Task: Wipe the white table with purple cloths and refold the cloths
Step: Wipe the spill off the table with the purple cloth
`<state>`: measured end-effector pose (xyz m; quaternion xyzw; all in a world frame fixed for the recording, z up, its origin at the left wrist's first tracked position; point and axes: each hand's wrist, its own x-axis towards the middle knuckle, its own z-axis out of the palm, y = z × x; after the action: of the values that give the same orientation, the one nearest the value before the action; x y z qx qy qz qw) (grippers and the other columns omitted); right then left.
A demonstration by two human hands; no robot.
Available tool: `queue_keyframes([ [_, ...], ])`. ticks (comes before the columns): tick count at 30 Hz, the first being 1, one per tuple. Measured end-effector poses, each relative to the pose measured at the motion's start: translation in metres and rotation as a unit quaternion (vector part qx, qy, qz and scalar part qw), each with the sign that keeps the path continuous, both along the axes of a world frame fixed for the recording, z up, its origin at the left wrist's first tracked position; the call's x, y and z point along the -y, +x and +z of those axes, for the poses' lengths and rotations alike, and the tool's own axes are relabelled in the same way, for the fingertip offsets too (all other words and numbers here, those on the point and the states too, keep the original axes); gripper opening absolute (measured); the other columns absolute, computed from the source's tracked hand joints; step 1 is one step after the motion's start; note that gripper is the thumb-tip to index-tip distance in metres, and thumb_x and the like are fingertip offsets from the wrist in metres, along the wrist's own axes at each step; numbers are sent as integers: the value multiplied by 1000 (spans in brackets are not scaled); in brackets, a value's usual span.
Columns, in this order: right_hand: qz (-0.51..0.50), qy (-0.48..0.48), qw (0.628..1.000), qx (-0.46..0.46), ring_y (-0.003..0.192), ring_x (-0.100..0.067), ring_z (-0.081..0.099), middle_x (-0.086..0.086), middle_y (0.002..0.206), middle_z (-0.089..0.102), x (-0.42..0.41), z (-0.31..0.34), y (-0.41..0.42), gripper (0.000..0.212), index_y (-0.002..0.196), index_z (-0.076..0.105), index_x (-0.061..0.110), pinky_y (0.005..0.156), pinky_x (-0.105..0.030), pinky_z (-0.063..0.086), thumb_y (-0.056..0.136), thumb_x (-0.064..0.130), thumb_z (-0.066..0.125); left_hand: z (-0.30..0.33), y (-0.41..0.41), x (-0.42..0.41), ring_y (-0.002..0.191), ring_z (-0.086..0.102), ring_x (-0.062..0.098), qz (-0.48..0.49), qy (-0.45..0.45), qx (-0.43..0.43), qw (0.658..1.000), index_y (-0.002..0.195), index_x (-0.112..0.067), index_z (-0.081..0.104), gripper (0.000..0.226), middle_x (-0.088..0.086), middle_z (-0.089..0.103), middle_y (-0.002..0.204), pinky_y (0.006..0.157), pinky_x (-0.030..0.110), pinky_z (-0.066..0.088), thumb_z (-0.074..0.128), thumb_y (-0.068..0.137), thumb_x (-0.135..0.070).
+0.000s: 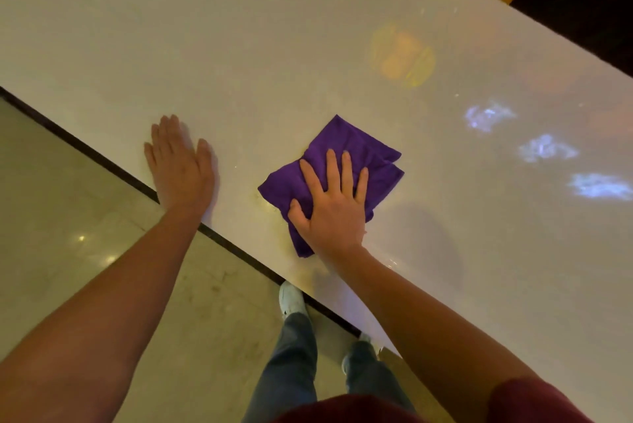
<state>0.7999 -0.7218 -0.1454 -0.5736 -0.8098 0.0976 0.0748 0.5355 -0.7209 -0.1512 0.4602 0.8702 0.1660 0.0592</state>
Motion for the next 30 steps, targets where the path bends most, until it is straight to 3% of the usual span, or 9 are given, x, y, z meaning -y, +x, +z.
queue_keyframes([
  [3, 6, 7, 1000, -2, 162, -40, 19, -13, 173, 31, -19, -1, -44, 69, 162, 40, 31, 127, -66, 14, 101, 64, 40, 3, -1, 3, 156, 26, 35, 5, 51, 37, 998, 160, -3, 27, 68, 18, 32, 167, 129, 49, 17, 25, 110, -48],
  [8, 25, 15, 999, -21, 163, -40, 17, -14, 173, 30, -53, -5, -107, 69, 162, 41, 29, 128, -67, 12, 101, 60, 43, 10, -1, 1, 158, 25, 33, -4, 47, 55, 997, 160, -4, 28, 84, 17, 33, 167, 131, 46, 13, 12, 105, -65],
  [20, 86, -15, 996, -1, 162, -40, 18, -13, 172, 31, -120, -8, -168, 65, 163, 39, 32, 129, -65, 12, 105, 60, 30, 13, -9, 1, 158, 24, 32, -14, 35, 80, 996, 159, -1, 29, 79, 19, 29, 168, 131, 48, 13, 29, 104, -58],
  [26, 97, -38, 994, 25, 161, -38, 22, -10, 171, 34, -138, 5, -177, 55, 162, 38, 35, 130, -61, 13, 111, 55, 31, 45, -29, 5, 152, 37, 32, 37, 54, 179, 982, 161, -10, 26, 67, 12, 26, 169, 117, 51, 44, 57, 103, -25],
  [30, 68, -50, 992, 91, 151, -38, 35, -11, 160, 44, -165, 31, -202, 48, 159, 40, 34, 120, -60, 30, 113, 45, 36, 72, -78, 0, 139, 54, 30, 38, 41, 165, 985, 156, -16, 34, 59, 6, 32, 165, 103, 48, 56, 59, 104, -27],
])
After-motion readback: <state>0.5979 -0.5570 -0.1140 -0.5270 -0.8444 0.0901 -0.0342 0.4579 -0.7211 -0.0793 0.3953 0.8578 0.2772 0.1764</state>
